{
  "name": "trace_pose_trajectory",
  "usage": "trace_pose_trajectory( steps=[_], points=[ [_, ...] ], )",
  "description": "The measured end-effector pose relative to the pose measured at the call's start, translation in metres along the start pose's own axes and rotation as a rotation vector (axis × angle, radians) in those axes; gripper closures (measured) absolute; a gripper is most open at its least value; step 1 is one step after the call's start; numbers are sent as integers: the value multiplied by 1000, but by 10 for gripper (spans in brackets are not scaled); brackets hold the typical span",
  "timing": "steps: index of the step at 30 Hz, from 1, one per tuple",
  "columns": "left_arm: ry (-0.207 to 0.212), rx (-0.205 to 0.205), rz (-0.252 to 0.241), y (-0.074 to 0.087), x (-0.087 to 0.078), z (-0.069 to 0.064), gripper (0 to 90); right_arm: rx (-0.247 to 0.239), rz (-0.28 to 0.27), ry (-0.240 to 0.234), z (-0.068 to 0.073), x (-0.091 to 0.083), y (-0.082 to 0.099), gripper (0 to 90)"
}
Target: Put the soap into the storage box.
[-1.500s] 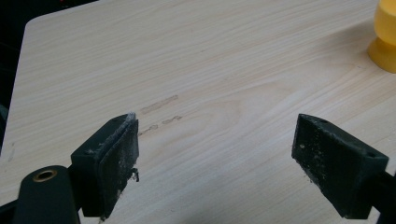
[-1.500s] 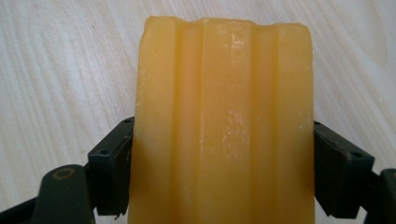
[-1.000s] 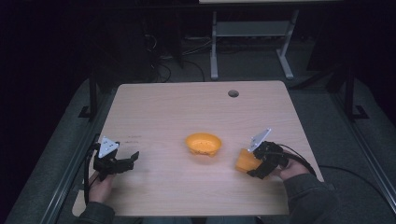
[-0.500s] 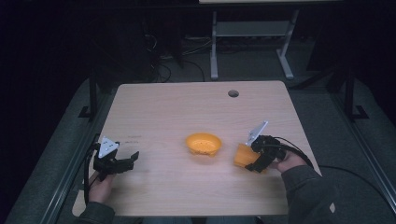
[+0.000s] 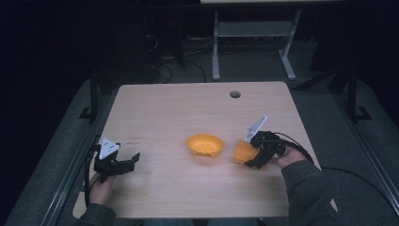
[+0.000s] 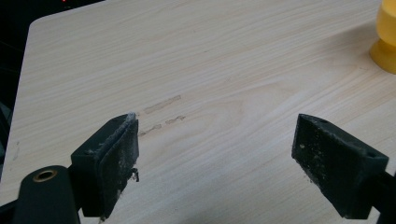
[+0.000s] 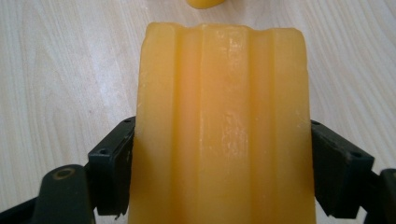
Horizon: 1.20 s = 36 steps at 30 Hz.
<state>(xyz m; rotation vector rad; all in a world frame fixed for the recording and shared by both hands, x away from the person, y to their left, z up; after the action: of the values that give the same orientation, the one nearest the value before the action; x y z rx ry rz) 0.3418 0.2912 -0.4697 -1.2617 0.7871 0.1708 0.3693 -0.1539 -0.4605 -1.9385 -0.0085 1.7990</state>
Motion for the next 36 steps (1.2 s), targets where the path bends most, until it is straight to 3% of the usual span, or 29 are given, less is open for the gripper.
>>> trace_pose_trajectory(
  steps=[13,36],
  points=[
    [-4,-4,-1,0,-1,1,141,-15,-24,-7,-3,-6,-10,205],
    [-7,-3,-2,0,-1,2,141,-48,-15,-1,-10,-12,-31,206]
  ],
)
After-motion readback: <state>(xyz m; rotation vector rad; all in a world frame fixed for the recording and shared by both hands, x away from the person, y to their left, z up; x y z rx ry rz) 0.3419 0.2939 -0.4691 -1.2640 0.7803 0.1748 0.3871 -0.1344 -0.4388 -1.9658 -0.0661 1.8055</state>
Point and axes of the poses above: each handheld gripper's, and its own axes: x roughly forward along the jaws, y roughly out of its underside, z roughly to its left, the point moved 6 cm from there along x, roughly forward along the jaws, and after that the axes turned 5 degrees about z, right-handed, at the moved point
